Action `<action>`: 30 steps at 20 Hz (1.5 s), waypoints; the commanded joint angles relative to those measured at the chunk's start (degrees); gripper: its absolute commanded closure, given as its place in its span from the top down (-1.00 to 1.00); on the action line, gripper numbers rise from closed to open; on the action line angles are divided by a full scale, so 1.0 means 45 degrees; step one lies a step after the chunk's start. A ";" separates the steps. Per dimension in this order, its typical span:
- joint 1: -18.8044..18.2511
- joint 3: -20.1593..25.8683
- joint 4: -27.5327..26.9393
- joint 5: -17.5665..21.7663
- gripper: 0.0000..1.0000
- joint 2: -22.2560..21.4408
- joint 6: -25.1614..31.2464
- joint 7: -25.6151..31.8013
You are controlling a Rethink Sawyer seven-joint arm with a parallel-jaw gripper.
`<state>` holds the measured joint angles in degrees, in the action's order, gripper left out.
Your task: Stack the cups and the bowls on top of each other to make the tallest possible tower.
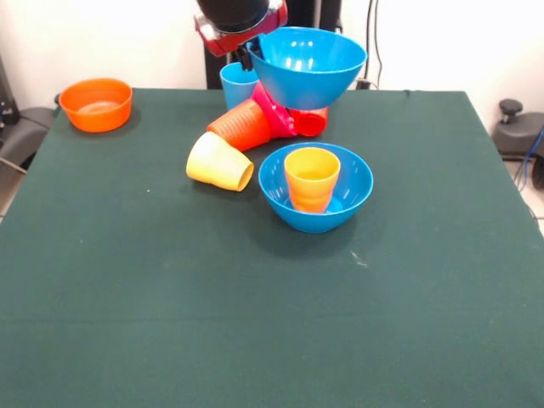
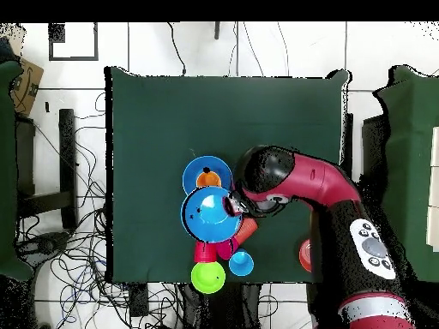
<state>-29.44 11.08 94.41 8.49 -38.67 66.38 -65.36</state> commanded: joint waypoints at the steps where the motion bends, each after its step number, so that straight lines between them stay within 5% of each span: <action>1: 0.0330 0.0600 -0.1634 0.0182 -1.00 0.0531 -0.0405 -0.1305; 21: 0.1577 -0.0259 -0.3175 0.0066 -1.00 0.1179 0.1584 -0.2813; 30: 0.1829 -0.0434 -0.3430 0.0000 -1.00 0.1218 0.1478 -0.2914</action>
<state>-22.62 8.73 82.11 8.58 -36.25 69.07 -68.57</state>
